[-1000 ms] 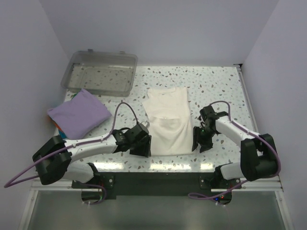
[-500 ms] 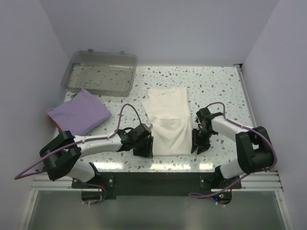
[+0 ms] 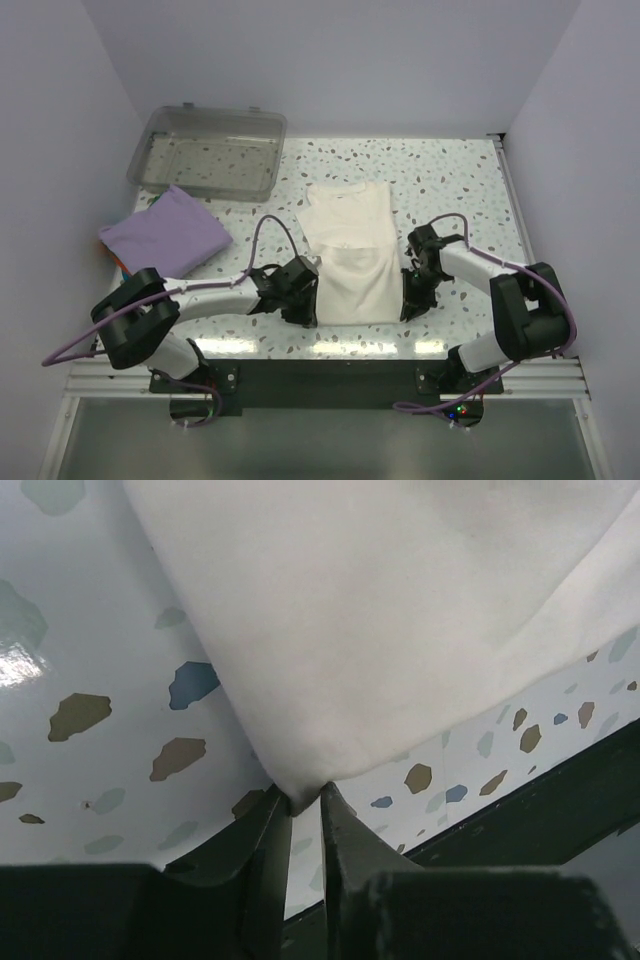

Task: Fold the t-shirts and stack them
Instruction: Fold the tshirt

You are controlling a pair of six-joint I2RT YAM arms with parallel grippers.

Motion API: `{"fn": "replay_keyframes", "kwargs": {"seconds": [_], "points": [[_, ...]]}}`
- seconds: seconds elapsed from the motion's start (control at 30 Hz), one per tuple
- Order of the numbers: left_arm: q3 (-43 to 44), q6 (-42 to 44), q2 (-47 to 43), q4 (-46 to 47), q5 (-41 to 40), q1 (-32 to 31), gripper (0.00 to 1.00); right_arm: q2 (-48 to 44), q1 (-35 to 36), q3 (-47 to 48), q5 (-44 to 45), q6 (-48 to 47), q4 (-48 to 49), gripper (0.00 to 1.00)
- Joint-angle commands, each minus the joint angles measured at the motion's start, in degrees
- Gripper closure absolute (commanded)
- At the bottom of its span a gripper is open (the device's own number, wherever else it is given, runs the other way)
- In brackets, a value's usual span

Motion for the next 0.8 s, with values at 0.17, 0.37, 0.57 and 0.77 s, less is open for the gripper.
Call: {"fn": "replay_keyframes", "kwargs": {"seconds": [0.17, 0.37, 0.57, 0.77], "points": [[1.2, 2.3, 1.9, 0.8, -1.4, 0.5, 0.94, -0.8, 0.7, 2.0, 0.3, -0.8, -3.0, 0.99], [1.8, 2.4, -3.4, -4.6, -1.4, 0.5, 1.0, -3.4, 0.9, 6.4, 1.6, -1.4, -11.4, 1.0], [4.6, 2.4, -9.8, -14.9, -0.2, -1.3, 1.0, -8.0, 1.3, 8.9, 1.0, -1.0, -20.5, 1.0], [5.0, -2.7, -15.7, -21.0, 5.0, -5.0, 1.0, -15.0, 2.3, 11.3, 0.4, -0.6, -31.4, 1.0]]}}
